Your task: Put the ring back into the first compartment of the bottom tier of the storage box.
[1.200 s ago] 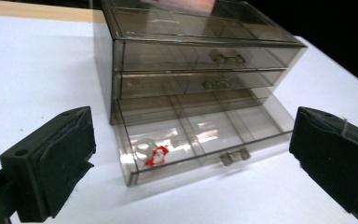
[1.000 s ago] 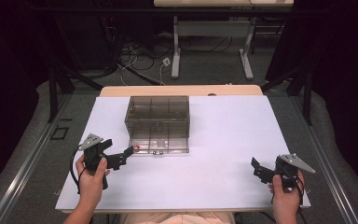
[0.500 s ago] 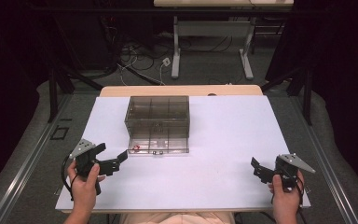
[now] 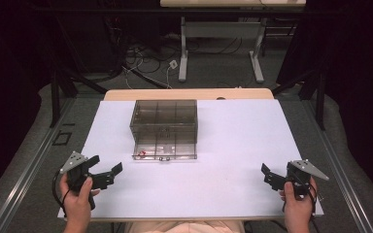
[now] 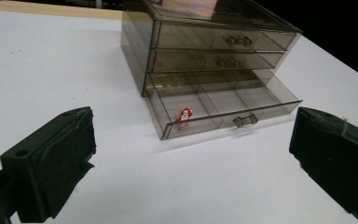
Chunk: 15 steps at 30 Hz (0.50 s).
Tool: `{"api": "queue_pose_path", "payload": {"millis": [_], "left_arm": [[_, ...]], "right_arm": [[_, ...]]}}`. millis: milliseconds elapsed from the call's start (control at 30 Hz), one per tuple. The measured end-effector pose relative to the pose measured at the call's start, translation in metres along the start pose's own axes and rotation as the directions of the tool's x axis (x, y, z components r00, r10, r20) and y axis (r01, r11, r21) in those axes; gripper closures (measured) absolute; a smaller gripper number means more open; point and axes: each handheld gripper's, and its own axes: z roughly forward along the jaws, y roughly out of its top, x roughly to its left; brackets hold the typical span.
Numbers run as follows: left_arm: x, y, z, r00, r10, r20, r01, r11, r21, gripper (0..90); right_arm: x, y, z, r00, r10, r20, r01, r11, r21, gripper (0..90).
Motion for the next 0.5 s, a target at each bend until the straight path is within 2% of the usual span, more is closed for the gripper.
{"api": "queue_pose_path", "payload": {"millis": [33, 67, 200, 267, 500], "left_arm": [[0.002, -0.002, -0.002, 1.0, -0.005, -0.002, 0.005, 1.0, 0.001, 0.8], [0.004, -0.003, -0.003, 1.0, -0.008, -0.004, 0.008, 1.0, 0.003, 0.8], [0.012, -0.01, -0.008, 0.9997, -0.015, -0.019, 0.015, 0.9999, -0.001, 0.8], [0.016, -0.013, -0.01, 0.9994, -0.023, -0.027, 0.023, 0.9997, -0.004, 0.8], [0.031, -0.024, -0.013, 0.9976, -0.036, -0.058, 0.036, 0.9993, -0.007, 0.8]], "right_arm": [[0.001, -0.001, 0.002, 1.0, 0.006, 0.003, -0.006, 1.0, -0.021, 3.2], [0.001, 0.001, -0.001, 1.0, -0.004, -0.004, 0.004, 1.0, 0.01, 3.2], [0.002, 0.001, 0.0, 0.9999, -0.01, -0.008, 0.01, 1.0, -0.004, 3.2], [0.002, 0.001, -0.001, 0.9998, -0.019, -0.009, 0.019, 1.0, 0.013, 3.3], [0.002, 0.001, -0.001, 0.9998, -0.019, -0.008, 0.019, 1.0, 0.011, 3.3]]}}
